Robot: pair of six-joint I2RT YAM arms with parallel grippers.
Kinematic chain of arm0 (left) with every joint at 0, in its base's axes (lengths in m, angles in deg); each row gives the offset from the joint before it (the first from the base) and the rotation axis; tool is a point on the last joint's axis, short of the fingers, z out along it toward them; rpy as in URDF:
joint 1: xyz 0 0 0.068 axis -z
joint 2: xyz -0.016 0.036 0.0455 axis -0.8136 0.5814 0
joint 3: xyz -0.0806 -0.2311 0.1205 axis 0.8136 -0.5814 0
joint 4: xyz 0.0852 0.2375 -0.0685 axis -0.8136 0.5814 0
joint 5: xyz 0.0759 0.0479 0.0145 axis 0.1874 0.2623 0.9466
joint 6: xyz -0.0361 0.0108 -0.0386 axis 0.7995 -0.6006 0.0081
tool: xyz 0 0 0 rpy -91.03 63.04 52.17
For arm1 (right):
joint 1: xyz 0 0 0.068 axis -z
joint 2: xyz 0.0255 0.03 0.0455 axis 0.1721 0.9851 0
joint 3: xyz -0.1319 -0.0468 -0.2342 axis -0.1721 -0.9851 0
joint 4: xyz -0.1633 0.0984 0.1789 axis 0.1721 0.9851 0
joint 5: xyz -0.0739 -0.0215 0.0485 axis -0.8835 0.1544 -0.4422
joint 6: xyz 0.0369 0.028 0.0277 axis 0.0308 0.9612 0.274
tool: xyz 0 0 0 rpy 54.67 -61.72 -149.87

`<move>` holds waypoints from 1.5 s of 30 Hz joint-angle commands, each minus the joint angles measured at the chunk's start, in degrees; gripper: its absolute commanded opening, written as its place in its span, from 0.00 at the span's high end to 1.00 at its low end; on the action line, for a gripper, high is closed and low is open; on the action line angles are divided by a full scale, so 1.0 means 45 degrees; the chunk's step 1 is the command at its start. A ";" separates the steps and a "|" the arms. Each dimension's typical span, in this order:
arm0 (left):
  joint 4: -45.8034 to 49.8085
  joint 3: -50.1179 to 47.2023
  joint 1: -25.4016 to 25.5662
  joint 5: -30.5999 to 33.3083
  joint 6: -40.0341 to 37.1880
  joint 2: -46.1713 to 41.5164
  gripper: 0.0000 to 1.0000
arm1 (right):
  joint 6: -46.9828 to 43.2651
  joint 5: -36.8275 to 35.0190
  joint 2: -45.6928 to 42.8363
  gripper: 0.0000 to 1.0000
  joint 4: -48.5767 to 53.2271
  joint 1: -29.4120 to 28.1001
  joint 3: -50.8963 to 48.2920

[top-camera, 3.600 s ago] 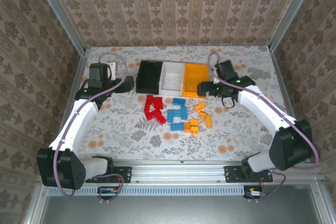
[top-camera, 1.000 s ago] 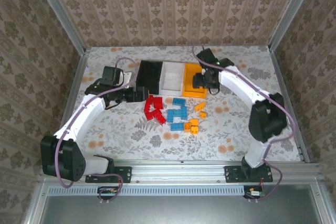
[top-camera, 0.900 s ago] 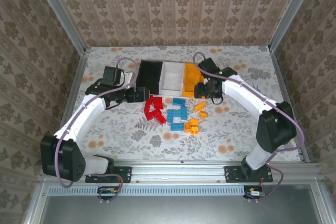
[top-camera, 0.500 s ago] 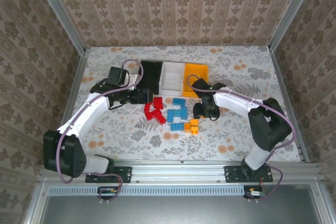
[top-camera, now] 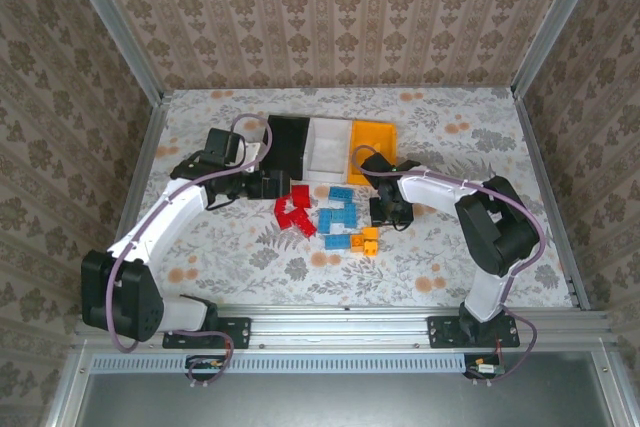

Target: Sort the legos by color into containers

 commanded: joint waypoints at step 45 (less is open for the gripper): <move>-0.0367 -0.0607 0.0908 -0.0345 0.0394 0.0255 0.00 | -0.0877 -0.0030 0.0027 0.32 0.1276 0.1492 0.4265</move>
